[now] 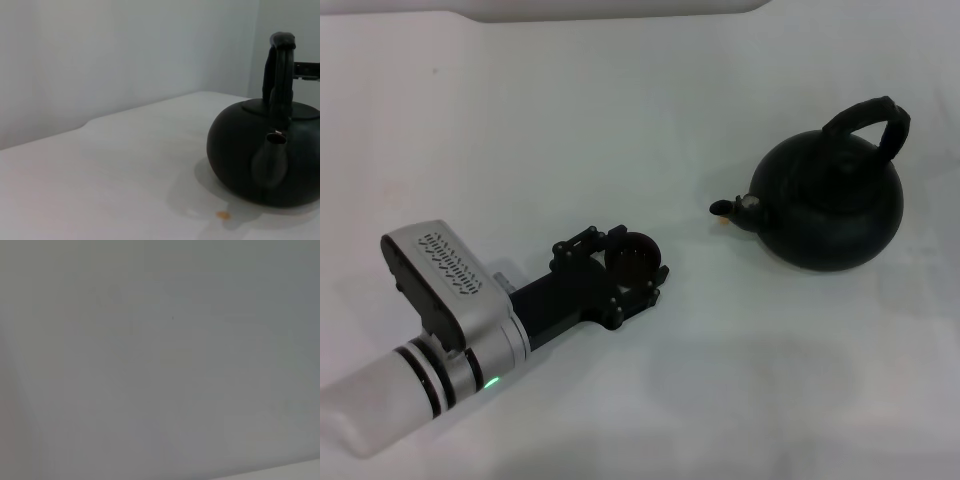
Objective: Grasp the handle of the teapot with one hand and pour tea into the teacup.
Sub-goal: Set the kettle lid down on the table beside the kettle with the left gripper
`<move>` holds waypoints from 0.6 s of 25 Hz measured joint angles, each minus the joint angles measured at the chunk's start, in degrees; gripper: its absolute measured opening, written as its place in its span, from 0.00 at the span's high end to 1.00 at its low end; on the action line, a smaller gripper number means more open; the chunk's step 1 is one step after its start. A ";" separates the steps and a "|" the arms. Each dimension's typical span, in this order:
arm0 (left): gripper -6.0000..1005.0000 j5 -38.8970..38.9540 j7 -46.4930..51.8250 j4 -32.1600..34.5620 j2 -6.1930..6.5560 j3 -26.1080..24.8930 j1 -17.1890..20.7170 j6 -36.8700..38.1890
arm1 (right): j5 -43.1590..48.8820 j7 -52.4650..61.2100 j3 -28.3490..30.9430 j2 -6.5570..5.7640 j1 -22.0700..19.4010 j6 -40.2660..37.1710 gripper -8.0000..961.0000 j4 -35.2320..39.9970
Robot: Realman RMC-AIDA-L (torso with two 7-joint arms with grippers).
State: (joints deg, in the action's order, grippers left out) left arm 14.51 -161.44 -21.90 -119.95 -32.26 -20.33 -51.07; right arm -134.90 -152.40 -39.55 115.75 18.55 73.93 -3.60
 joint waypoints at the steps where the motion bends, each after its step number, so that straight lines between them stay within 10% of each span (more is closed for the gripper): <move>1: 0.30 0.00 -0.04 0.00 0.01 0.00 0.00 0.01 | 0.00 0.00 0.00 0.00 0.00 0.00 0.09 0.00; 15: 0.26 -0.01 -0.11 -0.17 0.34 -0.06 0.42 -1.23 | -0.01 0.00 0.00 0.09 -0.19 0.07 0.09 -0.10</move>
State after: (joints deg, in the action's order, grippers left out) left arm 14.50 -161.55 -22.07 -119.60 -32.33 -19.91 -52.31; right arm -134.91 -152.40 -39.55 115.84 18.36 74.00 -3.70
